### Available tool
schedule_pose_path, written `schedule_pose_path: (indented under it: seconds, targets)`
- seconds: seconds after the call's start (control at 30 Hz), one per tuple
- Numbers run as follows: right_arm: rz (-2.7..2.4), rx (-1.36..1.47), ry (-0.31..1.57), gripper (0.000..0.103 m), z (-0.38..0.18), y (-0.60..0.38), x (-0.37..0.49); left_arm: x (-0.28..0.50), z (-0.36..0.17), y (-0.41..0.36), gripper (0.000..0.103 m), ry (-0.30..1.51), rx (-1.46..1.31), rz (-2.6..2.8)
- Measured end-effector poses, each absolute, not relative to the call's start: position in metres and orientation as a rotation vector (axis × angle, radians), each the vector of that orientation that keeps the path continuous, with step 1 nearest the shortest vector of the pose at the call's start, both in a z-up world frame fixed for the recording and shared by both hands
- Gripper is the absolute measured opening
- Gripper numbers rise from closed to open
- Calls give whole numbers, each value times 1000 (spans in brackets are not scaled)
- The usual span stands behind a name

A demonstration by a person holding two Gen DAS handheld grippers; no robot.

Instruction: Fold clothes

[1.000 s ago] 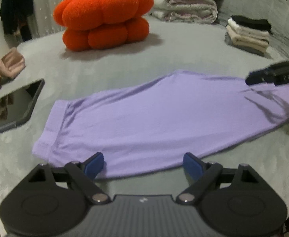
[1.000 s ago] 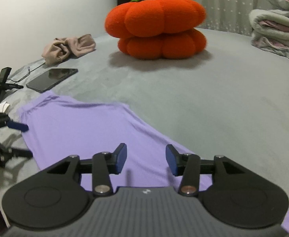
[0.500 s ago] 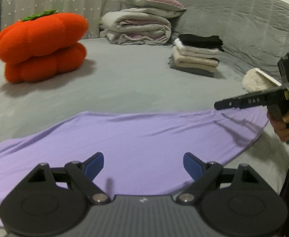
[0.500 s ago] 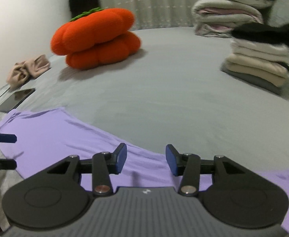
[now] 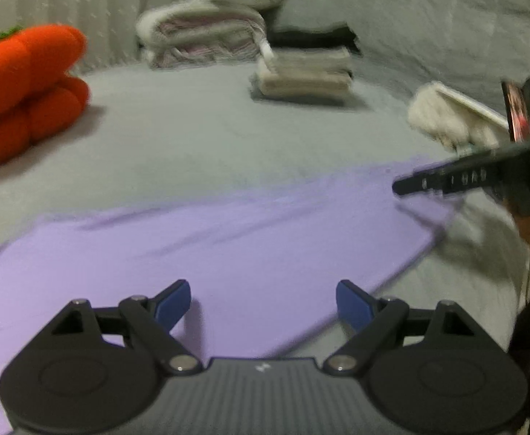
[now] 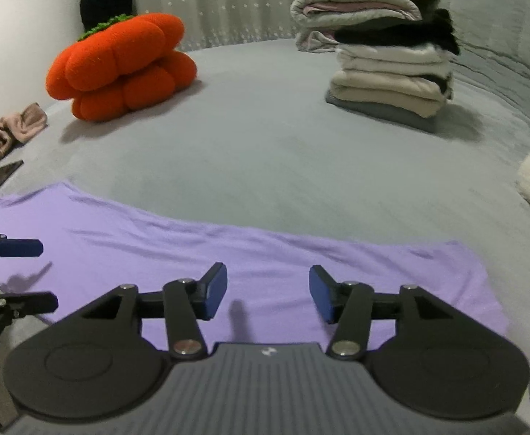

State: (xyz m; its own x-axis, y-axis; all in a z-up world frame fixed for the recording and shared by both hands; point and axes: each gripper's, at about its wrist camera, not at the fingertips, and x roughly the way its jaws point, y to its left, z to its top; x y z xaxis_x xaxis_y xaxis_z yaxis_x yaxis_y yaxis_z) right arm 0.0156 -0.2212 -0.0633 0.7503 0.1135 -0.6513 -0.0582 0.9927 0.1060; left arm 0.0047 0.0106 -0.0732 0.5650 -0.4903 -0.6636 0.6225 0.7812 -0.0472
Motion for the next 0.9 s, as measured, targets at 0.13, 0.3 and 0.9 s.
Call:
schedule_pose_path:
  seconds: [0.13,0.3,0.9]
  targets:
    - [83,82,732,56,-66,-230,3,-5,-78,5,88,736,284,-690]
    - [73,86,730,59,-71,-246,-14,-16,-72,10,89,779,326,-786]
    - [-146,197,718,60,-73,-297,-38,-20,-50,-30,92,716,284,-803]
